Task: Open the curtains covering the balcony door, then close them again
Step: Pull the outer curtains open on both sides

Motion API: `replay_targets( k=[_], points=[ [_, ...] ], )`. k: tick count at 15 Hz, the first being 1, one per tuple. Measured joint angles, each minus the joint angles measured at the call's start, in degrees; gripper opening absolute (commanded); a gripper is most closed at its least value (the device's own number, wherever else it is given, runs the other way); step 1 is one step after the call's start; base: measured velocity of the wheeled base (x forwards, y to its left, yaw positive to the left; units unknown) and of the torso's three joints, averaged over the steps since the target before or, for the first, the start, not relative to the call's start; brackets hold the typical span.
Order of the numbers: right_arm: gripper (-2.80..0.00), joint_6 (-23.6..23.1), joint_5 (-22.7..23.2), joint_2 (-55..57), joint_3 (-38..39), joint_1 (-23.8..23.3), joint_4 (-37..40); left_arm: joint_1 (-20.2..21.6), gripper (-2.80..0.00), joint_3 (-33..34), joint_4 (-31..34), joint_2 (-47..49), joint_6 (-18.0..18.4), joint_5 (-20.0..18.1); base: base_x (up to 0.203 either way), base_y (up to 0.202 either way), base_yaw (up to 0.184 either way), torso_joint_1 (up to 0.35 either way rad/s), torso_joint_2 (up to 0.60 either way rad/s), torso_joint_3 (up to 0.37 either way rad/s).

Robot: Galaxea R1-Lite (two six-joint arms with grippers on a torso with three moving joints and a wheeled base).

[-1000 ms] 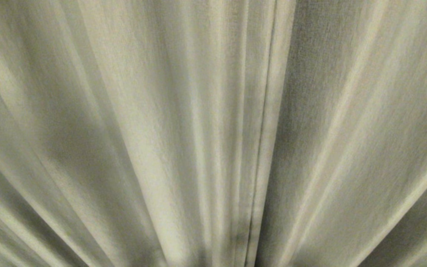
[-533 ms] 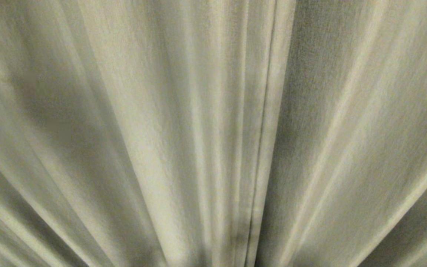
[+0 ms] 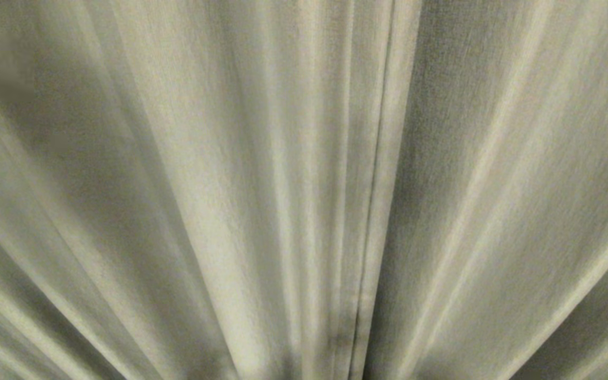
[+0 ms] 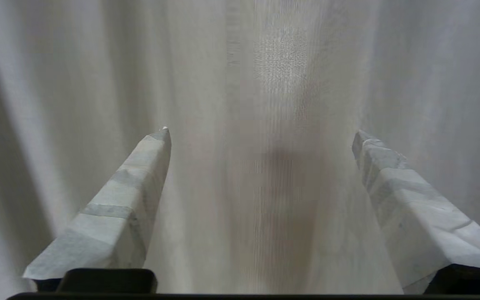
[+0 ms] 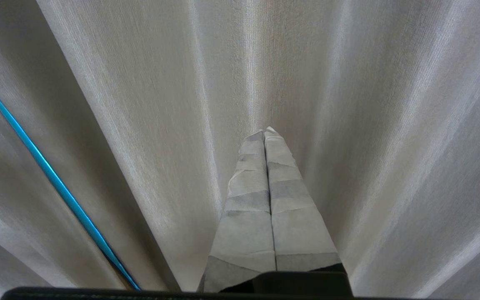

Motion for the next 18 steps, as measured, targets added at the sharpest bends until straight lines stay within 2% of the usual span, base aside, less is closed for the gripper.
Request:
replay_targets(
  k=[6, 11, 14, 15, 18],
  points=[
    [-2.80, 0.02, 0.02, 0.00, 0.00, 0.00, -0.01, 0.64, 0.00, -0.62, -9.54, 11.99, -3.16, -0.78, 0.000, 0.000, 0.000, 0.000, 0.00, 0.000],
    [-2.80, 0.01, 0.01, 0.00, 0.00, 0.00, -0.01, 0.98, 0.00, -4.03, -11.29, 19.80, -4.03, -2.94, 0.000, 0.000, 0.000, 0.000, 0.00, 0.000],
    [-2.80, 0.02, 0.01, 0.00, 0.00, 0.00, 0.00, 0.94, 0.00, -6.58, -15.13, 23.85, -4.03, -4.41, 0.000, 0.000, 0.000, 0.000, 0.00, 0.000],
    [-2.80, 0.02, 0.00, 0.00, 0.00, 0.00, -0.03, 0.89, -2.80, -7.23, -15.55, 24.95, -4.05, -4.55, 0.000, 0.000, 0.000, 0.000, 0.00, 0.000],
    [-2.80, 0.00, 0.02, 0.00, 0.00, 0.00, -0.03, 0.17, -2.80, -8.02, -15.68, 27.12, -4.04, -4.60, 0.000, 0.000, 0.000, 0.000, 0.00, 0.000]
  ],
)
